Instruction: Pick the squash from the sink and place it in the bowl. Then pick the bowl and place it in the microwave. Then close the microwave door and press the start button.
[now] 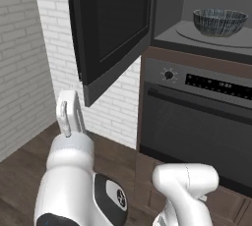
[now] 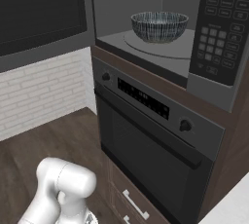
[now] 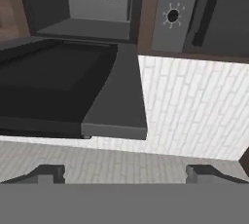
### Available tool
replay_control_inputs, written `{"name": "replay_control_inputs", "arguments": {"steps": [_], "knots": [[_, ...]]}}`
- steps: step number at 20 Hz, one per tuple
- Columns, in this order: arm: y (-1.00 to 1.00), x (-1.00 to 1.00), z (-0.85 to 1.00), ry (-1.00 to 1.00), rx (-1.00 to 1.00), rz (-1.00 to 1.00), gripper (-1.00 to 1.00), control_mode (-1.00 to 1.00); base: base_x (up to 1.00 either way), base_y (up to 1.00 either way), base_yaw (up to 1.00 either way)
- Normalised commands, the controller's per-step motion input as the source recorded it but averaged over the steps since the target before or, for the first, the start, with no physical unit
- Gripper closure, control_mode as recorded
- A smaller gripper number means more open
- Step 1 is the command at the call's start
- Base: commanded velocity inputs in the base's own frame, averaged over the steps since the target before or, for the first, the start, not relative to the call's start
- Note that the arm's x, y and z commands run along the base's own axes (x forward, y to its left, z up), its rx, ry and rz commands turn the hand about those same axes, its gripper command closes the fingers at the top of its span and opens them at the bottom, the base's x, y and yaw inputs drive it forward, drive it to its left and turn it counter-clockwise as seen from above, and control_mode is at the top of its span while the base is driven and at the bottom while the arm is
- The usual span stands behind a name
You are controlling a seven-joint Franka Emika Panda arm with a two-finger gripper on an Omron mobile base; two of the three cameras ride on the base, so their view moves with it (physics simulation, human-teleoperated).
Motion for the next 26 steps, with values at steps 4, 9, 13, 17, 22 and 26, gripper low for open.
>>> {"name": "replay_control_inputs", "arguments": {"steps": [4,9,13,17,22,26], "knots": [[0.19,0.56,-0.42,-0.15,0.0,-0.01,-1.0,-1.0,0.0,0.0,0.0],[0.05,0.64,-0.15,-0.07,0.0,-0.04,-1.0,-1.0,0.0,0.0,0.0],[0.35,0.74,-0.17,0.0,0.0,-0.06,-1.0,-1.0,0.0,0.0,0.0],[0.51,0.64,-0.18,0.0,0.0,-0.1,-1.0,-1.0,0.0,0.0,0.0],[0.27,0.37,-0.06,-0.01,0.0,-0.14,-1.0,-1.0,0.0,0.0,0.0],[0.19,0.3,-0.01,-0.01,0.0,-0.2,-1.0,-1.0,0.0,0.0,0.0]]}}
